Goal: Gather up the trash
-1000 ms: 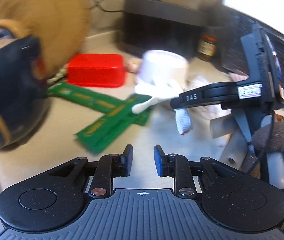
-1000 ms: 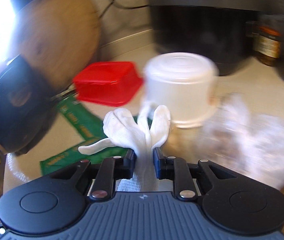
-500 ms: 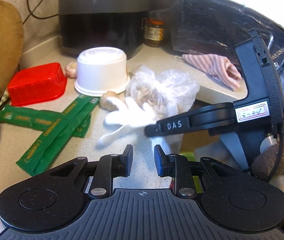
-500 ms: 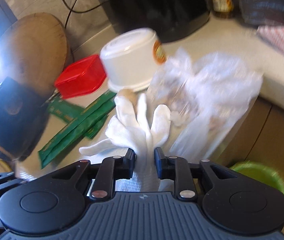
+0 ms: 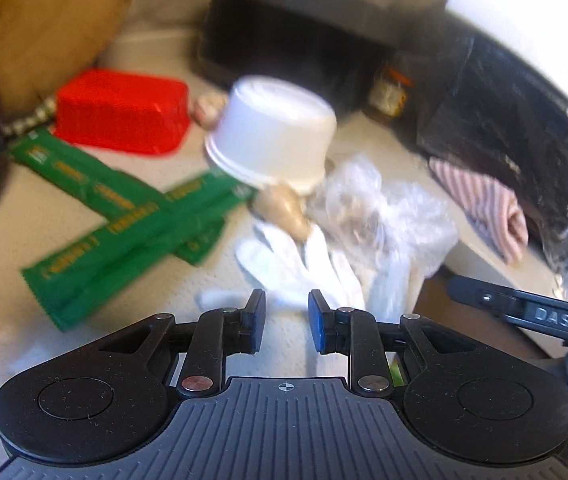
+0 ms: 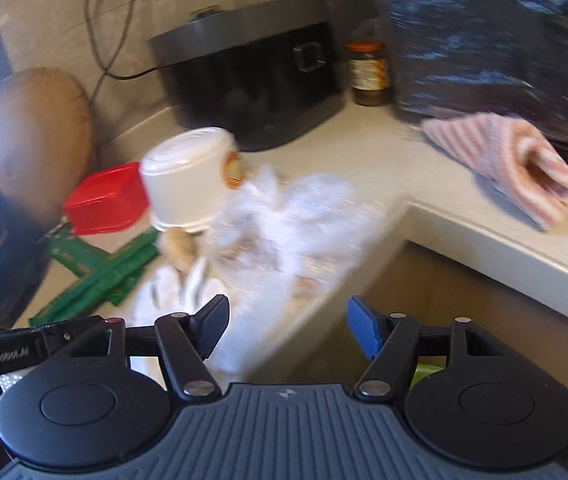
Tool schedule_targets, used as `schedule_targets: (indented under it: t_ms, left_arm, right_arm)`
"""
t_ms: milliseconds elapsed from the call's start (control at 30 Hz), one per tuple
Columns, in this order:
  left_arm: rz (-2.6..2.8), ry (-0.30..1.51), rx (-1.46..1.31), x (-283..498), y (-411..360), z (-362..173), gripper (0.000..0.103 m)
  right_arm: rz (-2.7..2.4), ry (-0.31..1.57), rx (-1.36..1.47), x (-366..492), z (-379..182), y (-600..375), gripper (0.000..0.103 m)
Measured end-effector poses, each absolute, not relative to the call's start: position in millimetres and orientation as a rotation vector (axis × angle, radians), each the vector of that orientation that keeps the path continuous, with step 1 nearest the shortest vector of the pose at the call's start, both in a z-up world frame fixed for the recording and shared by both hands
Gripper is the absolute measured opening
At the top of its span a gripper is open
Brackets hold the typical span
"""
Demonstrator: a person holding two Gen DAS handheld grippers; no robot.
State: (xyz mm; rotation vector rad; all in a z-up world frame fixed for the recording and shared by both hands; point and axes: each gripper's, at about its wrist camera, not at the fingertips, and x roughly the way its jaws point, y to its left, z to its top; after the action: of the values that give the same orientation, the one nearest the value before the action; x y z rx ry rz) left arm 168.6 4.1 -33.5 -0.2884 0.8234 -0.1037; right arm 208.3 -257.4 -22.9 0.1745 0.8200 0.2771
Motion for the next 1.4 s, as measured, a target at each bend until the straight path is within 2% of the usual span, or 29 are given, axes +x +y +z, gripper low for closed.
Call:
schedule_targets:
  t_ms: [133,233,533,667,733,933,1033,1067,1300,1400]
  left_arm:
    - [-0.142,0.906,-0.463,184.8,3.0,-48.4,0.026]
    - [-0.139,0.897,-0.459,195.3,-6.3,-49.4,0.026]
    - [-0.19,0.902,0.047,212.4,-87.6,-51.0,0.027]
    - [-0.162,0.874,0.27,207.9,-109.3,-60.8,0.033]
    - [-0.159,0.862,0.297,206.9,-110.2,-62.1,0.034]
    - [-0.171,0.901,0.127,213.6,-89.7,-59.9,0.032]
    - [-0.127,0.912,-0.039,209.0,-71.0,-58.9,0.018]
    - [-0.111,0.916,-0.103,205.8,-63.2,-59.0,0.016]
    - [0.002,0.805,-0.288,155.2,-6.8,-36.7,0.014]
    - [0.085,0.759,-0.323,130.8,16.6,-23.5,0.014]
  right_arm:
    - [0.237,0.852,0.202,203.3,-38.2,-277.0,0.066]
    - [0.224,0.876,0.231,201.5,-49.5,-287.7,0.066]
    - [0.193,0.911,0.275,199.4,-69.2,-310.2,0.066]
    - [0.185,0.914,0.279,201.2,-74.7,-317.3,0.066]
    - [0.182,0.895,0.26,201.0,-74.3,-318.6,0.066]
    - [0.18,0.773,0.078,202.4,-60.4,-303.8,0.067]
    - [0.237,0.704,0.017,211.6,-45.4,-290.1,0.071]
    - [0.271,0.693,0.019,216.1,-40.5,-285.9,0.071]
    - [0.561,0.668,0.0,260.2,-13.6,-227.6,0.071]
    - [0.656,0.729,-0.016,283.3,-19.8,-191.0,0.071]
